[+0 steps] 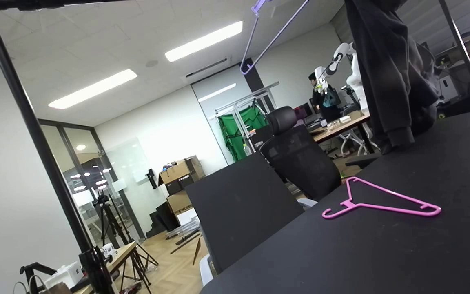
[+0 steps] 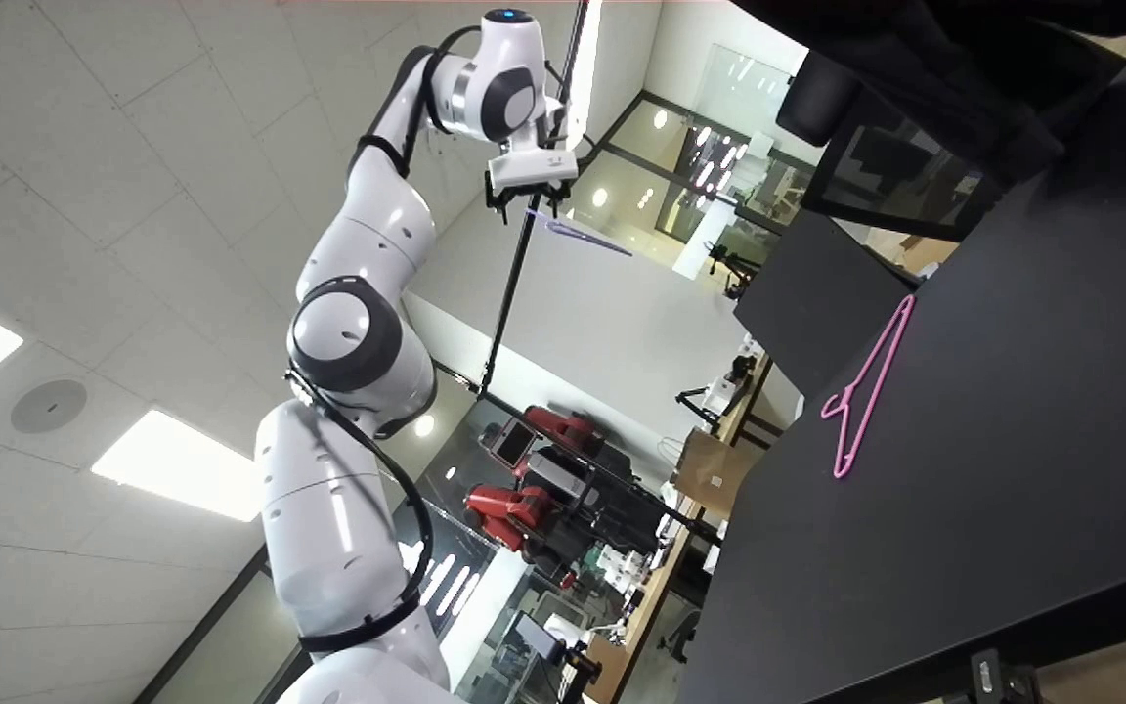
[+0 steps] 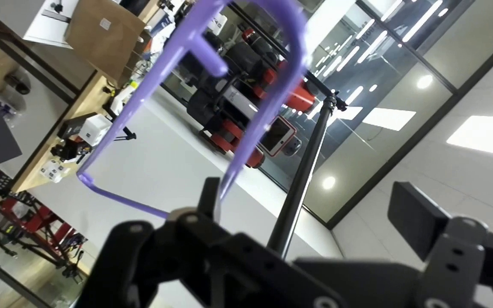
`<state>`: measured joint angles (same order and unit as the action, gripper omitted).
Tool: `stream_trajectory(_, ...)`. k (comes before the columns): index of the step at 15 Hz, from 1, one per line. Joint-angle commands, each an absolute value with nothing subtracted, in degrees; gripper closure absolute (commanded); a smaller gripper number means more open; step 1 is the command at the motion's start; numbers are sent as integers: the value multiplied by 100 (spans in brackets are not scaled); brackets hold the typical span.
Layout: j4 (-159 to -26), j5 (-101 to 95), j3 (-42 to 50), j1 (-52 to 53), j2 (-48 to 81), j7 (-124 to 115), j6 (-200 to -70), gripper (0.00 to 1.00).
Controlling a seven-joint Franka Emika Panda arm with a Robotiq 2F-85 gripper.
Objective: Take the blue hanger from the table and place it on the rack
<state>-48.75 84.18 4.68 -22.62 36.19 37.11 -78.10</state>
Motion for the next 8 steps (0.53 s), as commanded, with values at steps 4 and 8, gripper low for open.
stream_trajectory(4,-6295,7500,1038,-2293,2257,3888,-7788,0)
stream_trajectory(8,-6131,7494,1054,-2343,2364,3859,-7693,0)
